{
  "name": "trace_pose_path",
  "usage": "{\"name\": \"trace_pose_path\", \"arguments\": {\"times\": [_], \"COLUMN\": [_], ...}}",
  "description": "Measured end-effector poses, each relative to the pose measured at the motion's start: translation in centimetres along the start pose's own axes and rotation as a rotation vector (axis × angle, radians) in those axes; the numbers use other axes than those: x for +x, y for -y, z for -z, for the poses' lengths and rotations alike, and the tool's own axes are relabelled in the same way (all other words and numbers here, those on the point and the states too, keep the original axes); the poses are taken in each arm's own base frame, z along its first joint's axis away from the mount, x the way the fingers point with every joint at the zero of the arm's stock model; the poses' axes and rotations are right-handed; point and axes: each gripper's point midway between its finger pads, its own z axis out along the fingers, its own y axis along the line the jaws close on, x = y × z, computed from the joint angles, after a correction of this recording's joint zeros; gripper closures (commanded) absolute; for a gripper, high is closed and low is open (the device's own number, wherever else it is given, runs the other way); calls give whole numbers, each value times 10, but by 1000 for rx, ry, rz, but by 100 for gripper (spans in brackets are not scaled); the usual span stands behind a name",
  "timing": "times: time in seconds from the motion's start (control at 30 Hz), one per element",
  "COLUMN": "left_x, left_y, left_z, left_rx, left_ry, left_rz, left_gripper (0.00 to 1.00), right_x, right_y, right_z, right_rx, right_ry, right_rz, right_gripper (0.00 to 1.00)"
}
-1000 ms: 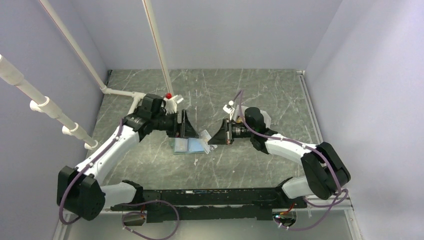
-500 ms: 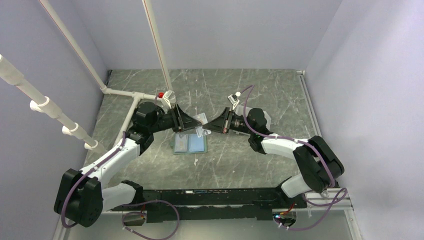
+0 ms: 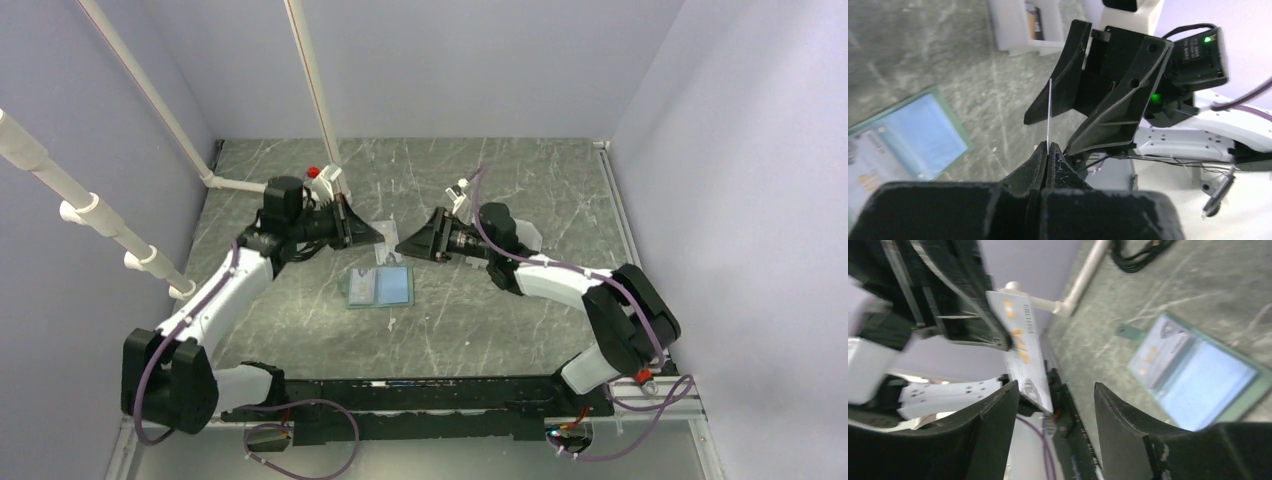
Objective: Put the credit cards into the card holder
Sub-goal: Insert the credit card into the card holder.
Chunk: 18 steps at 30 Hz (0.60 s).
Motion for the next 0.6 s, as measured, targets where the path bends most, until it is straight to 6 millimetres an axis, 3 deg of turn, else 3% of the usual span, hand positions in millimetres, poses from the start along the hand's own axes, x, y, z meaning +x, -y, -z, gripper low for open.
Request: {"name": "trace_pose_path", "arguments": {"times": [0.07, 0.13, 0.23, 0.33, 0.47, 0.6], "left_x": [-8, -11, 12, 41, 72, 80], "left_y": [-11, -26, -60, -95, -137, -154], "left_z": [3, 5, 12, 16, 16, 15], "left_rx": [-87, -175, -284, -359, -410, -403], "left_ry": [-45, -108, -231, -376, -531, -585], "left_rz": [-44, -95, -92, -14, 104, 171], "left_gripper": [100, 100, 100, 100, 100, 100], "right_x": [-4, -5, 2, 16, 45, 60], "right_y": [17, 37, 65, 93, 128, 147], "right_z": [-8, -15, -25, -31, -26, -22], "right_rx": [77, 158, 227, 262, 322, 361], "right_ry": [-26, -75, -166, -257, -363, -414], "right_rz": [25, 53, 65, 44, -4, -17], "right_gripper": [36, 50, 74, 87, 98, 100]}}
